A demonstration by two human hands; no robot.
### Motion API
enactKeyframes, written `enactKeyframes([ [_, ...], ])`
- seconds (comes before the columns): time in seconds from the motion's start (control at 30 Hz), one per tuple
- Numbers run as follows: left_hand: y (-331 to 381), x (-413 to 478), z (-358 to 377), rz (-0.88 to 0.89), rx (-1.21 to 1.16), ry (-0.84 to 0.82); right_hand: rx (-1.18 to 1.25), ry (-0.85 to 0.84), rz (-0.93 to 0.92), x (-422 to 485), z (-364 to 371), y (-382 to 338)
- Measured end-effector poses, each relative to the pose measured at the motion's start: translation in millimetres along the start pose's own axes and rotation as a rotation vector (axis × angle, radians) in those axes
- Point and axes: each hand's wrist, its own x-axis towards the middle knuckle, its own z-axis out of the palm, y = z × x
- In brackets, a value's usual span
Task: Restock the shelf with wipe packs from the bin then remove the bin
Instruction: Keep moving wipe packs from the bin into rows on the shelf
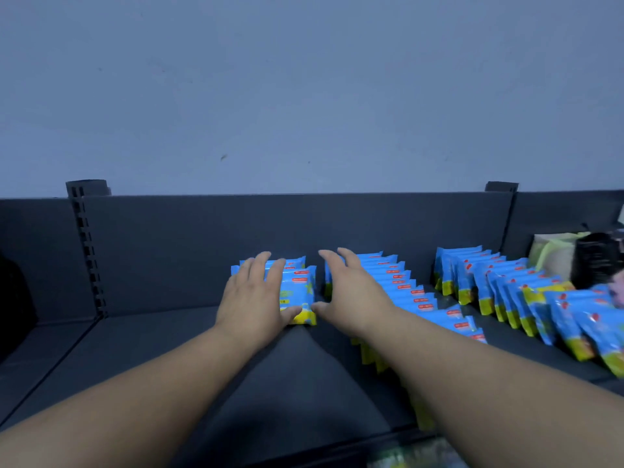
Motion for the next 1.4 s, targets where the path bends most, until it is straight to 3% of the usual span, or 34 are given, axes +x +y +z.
enactKeyframes([
  [0.23,122.5,-16.1,-34.3,0.122,-0.037,0.072,-0.206,0.12,0.06,-81.5,-75.1,76.3],
  [0.47,310.0,-76.9,-54.0,0.328,-0.188,0.089,-0.404,0.235,0.273,-228.1,-165.1,190.3],
  [0.8,553.2,-199.0,-32.8,0.523,-0.405,-0.064,-0.437,0.159,0.661,-454.9,-239.7,336.9],
  [1.07,641.1,-261.0,42.3,0.599,-0.398,-0.299,-0.358,0.007,0.897,-550.2,-202.0,426.2],
  [1.33,681.9,-233.5,154.1,0.613,-0.414,-0.374,-0.253,-0.171,1.031,-544.6,-149.9,525.5],
  [1.4,690.2,-220.3,183.1,0.612,-0.363,-0.465,-0.237,-0.217,1.061,-538.6,-135.6,551.8],
])
